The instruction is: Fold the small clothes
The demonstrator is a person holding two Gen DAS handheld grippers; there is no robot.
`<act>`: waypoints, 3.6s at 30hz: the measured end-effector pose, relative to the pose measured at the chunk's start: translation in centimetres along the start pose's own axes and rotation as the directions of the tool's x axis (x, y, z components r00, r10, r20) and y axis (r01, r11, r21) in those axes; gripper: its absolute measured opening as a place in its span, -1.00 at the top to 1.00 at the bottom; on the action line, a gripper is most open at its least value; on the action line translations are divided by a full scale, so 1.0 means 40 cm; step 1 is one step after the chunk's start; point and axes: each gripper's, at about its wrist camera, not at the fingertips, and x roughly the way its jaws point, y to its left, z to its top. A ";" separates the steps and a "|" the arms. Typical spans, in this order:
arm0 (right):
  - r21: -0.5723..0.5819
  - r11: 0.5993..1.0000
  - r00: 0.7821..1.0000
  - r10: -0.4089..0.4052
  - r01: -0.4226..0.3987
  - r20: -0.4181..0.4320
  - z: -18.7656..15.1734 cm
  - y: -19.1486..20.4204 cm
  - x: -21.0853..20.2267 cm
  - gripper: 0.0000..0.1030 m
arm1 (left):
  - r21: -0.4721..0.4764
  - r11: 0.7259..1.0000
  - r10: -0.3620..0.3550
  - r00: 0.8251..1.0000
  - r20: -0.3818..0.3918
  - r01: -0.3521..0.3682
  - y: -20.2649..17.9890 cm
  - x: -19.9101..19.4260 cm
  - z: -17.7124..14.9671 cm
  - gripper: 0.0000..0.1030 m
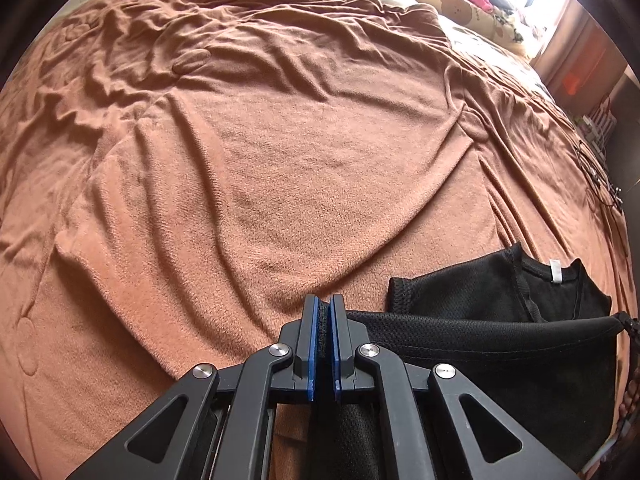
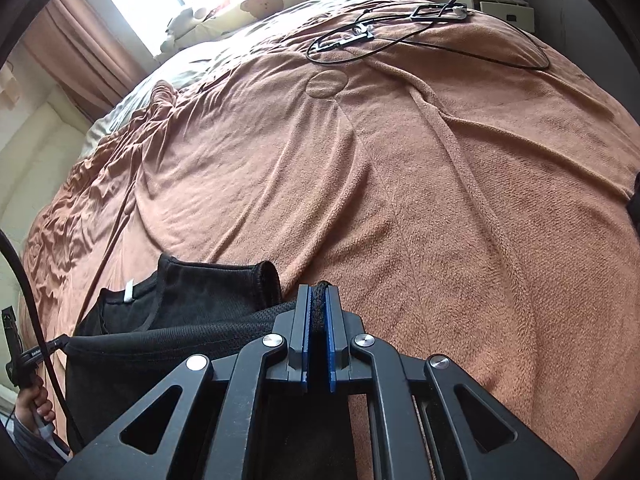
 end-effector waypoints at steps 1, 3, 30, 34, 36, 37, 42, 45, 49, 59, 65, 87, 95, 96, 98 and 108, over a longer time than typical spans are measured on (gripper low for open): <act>0.004 1.000 1.000 0.000 0.000 0.003 0.002 -0.001 -0.002 0.71 | 0.001 1.000 0.005 1.000 -0.003 -0.005 -0.001 -0.001 0.004 0.80; 0.006 1.000 1.000 0.000 0.000 0.020 0.008 -0.003 -0.018 -0.11 | 0.017 1.000 0.018 1.000 -0.001 -0.018 -0.005 -0.010 0.008 0.45; -0.438 0.893 0.973 -0.182 0.103 -0.141 -0.056 0.091 0.025 -0.42 | 0.447 0.886 0.172 0.982 -0.077 -0.120 -0.086 0.008 -0.113 -0.71; -0.461 0.879 0.970 -0.203 0.121 -0.131 -0.049 0.107 0.062 -0.42 | 0.437 0.890 0.173 0.983 -0.070 -0.126 -0.090 0.031 -0.085 -0.74; -0.454 0.882 0.972 -0.201 0.124 -0.125 -0.034 0.110 0.076 -0.42 | 0.432 0.892 0.176 0.983 -0.056 -0.135 -0.097 0.039 -0.067 -0.74; -0.452 0.883 0.972 -0.202 0.127 -0.120 -0.027 0.111 0.084 -0.42 | 0.429 0.892 0.179 0.983 -0.049 -0.141 -0.100 0.044 -0.058 -0.74; -0.442 0.883 0.973 -0.215 0.156 -0.087 0.005 0.116 0.113 -0.42 | 0.405 0.899 0.192 0.981 -0.013 -0.170 -0.109 0.063 -0.009 -0.74; -0.419 0.892 0.973 -0.220 0.171 -0.072 0.030 0.115 0.130 -0.42 | 0.376 0.906 0.206 0.978 0.008 -0.194 -0.107 0.072 0.023 -0.74; -0.385 0.899 0.969 -0.242 0.208 -0.041 0.058 0.110 0.143 -0.42 | 0.336 0.911 0.239 0.970 0.046 -0.241 -0.100 0.073 0.064 -0.71; -0.290 0.947 0.987 -0.155 0.139 -0.036 0.063 0.064 0.105 -0.14 | 0.227 0.964 0.126 0.989 0.072 -0.139 -0.041 0.013 0.086 -0.27; -0.294 0.955 0.996 -0.048 0.024 -0.072 0.054 0.048 0.090 0.06 | 0.244 0.968 0.061 0.998 0.021 -0.065 -0.044 0.035 0.048 0.02; -0.332 0.942 0.999 -0.046 0.040 -0.009 0.082 0.070 0.084 0.97 | 0.245 0.969 0.022 0.996 0.084 -0.042 -0.060 0.027 0.086 0.85; -0.331 0.941 0.997 -0.079 0.072 -0.008 0.101 0.080 0.110 0.97 | 0.261 0.962 0.063 0.995 0.082 -0.083 -0.083 0.059 0.126 0.85; -0.329 0.941 0.996 -0.088 0.079 -0.013 0.102 0.080 0.122 0.97 | 0.262 0.961 0.073 0.994 0.077 -0.091 -0.085 0.070 0.129 0.85; -0.324 0.942 0.994 -0.107 0.093 -0.025 0.107 0.080 0.146 0.97 | 0.259 0.960 0.089 0.994 0.071 -0.104 -0.086 0.089 0.134 0.85; -0.239 0.969 0.995 -0.078 0.061 -0.060 0.145 0.069 0.138 0.64 | 0.226 0.967 0.113 0.993 0.039 -0.119 -0.081 0.073 0.139 0.70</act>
